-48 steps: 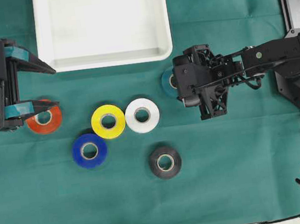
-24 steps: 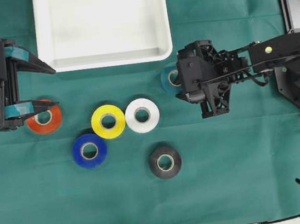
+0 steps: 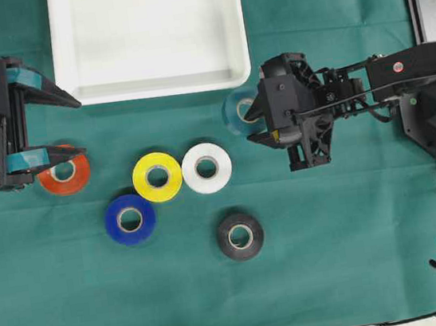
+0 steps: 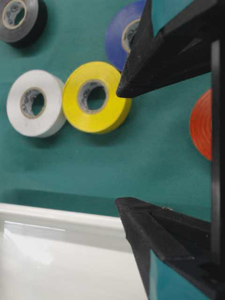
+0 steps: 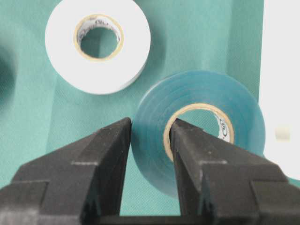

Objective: Put the tape alternately from left to right into the white case.
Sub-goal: 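Lift the teal roll and carry it into the white tray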

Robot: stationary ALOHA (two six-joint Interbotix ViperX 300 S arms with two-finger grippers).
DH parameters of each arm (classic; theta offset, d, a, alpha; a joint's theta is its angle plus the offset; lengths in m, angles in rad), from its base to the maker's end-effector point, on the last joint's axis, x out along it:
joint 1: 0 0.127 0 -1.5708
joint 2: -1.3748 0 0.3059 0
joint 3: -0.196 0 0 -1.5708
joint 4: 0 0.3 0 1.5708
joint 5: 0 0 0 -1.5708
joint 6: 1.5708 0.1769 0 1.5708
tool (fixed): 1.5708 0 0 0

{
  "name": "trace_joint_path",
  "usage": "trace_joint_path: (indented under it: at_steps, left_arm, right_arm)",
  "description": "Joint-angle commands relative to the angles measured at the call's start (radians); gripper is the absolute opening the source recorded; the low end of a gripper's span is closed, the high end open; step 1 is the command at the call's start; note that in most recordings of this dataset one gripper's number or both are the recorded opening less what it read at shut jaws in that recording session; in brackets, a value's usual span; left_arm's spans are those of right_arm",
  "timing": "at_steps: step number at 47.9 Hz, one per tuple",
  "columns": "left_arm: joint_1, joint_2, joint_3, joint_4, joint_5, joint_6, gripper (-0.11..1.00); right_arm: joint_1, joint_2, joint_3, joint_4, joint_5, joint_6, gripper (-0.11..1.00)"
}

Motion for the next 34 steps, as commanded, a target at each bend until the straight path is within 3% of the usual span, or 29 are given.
trace_joint_path:
  at_steps: [1,16,28,34]
  left_arm:
    - [0.002,-0.006,-0.017,-0.002,-0.003,0.0,0.91]
    - [0.002,-0.006,-0.017,-0.002,-0.003,0.0,0.91]
    - [0.002,-0.006,-0.018,-0.002,-0.003,0.0,0.91]
    - [0.002,-0.006,-0.017,-0.002,-0.003,0.0,0.91]
  right_arm:
    - [-0.006,-0.02,-0.032,-0.003,-0.008,0.0,0.01]
    - [-0.123,0.028,-0.106,-0.015,-0.037,-0.003,0.01]
    - [-0.212,0.15,-0.219,-0.11,-0.052,-0.006,0.01]
    - [-0.239,0.212,-0.281,-0.135,-0.052,-0.003,0.01]
